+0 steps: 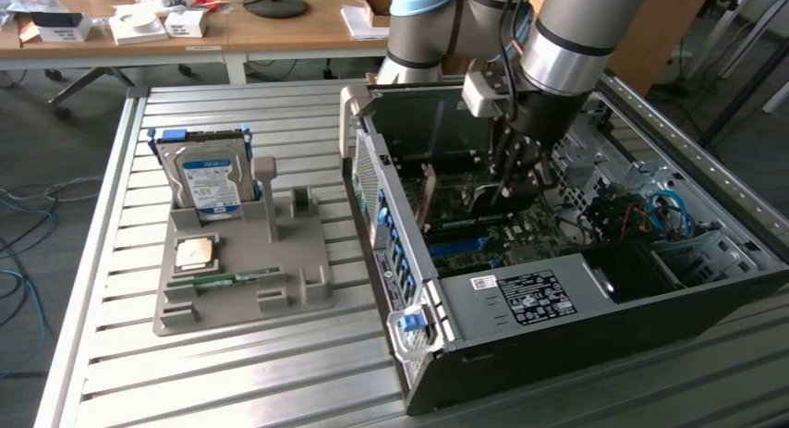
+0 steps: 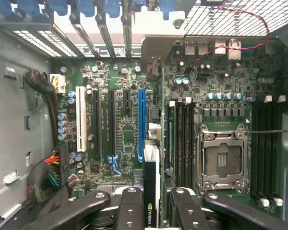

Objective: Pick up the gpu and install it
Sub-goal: 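Insert the gpu into the slot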

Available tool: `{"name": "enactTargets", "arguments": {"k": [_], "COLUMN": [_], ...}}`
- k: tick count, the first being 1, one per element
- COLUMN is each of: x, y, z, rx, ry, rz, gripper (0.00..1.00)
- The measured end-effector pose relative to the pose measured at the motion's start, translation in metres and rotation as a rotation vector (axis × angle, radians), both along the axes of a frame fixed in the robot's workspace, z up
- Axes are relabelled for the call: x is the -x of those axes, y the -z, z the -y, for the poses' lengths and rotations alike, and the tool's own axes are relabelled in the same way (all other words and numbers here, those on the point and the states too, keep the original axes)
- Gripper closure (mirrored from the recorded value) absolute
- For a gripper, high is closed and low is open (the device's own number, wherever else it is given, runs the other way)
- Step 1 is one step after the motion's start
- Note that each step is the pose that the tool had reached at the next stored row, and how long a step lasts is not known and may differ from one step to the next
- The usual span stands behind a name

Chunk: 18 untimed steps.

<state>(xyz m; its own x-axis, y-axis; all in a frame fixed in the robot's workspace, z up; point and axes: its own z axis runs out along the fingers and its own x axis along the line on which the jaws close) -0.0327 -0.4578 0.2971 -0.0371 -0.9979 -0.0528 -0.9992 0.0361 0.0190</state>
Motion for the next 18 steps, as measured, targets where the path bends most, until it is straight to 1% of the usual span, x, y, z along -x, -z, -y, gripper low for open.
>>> {"name": "enactTargets", "arguments": {"k": [7, 14, 18], "x": [0.0001, 0.0001, 0.0001], "y": [0.0054, 0.0058, 0.0078], "z": [0.0000, 0.0000, 0.0000], "rx": [0.0000, 0.0001, 0.0000], "ry": [0.000, 0.000, 0.000], "rz": [0.0019, 0.0020, 0.0020], "gripper": [0.74, 0.74, 0.74]}}
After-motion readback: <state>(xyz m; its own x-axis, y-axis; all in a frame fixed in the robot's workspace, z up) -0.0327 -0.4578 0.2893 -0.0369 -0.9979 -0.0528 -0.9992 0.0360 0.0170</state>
